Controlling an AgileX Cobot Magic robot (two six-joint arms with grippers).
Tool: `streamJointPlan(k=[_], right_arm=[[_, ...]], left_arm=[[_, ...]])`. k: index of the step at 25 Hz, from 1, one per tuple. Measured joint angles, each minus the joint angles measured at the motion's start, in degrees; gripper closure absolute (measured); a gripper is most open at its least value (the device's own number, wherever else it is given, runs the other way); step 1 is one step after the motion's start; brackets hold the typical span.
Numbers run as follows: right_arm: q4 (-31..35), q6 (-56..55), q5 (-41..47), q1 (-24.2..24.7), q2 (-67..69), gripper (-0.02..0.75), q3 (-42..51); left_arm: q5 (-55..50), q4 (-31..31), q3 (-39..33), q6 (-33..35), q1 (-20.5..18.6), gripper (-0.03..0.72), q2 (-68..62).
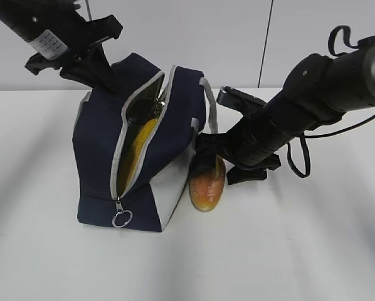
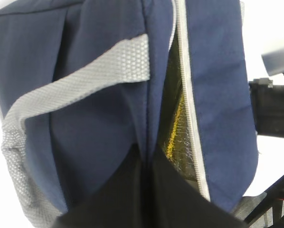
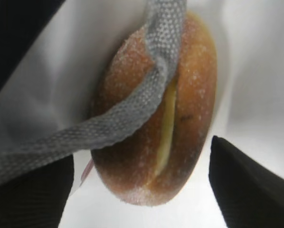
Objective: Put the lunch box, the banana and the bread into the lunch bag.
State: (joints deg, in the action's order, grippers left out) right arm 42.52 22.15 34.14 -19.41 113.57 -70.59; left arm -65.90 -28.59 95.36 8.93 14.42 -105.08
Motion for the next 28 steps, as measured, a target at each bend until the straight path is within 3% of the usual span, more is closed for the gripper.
streamJointPlan(k=[4,11,15,28], right_arm=[[0.0,0.6,0.5,0.0,3.0,0.097,-2.8],[-0.6,0.8,1.5,0.0,3.7,0.267,-3.9],[-3.5,0.7,3.2,0.0,3.7,0.296,-4.1],[-34.9,-13.3,17.4,1.4,-5.2,0.304,-4.1]], left_arm=[[0.0,0.3,0.0,0.0,0.0,0.691,0.0],[0.0,0.4,0.0,0.0,0.0,0.691,0.0],[0.0,0.5,0.0,0.0,0.0,0.691,0.0],[0.0,0.7,0.0,0.0,0.0,0.691,0.0]])
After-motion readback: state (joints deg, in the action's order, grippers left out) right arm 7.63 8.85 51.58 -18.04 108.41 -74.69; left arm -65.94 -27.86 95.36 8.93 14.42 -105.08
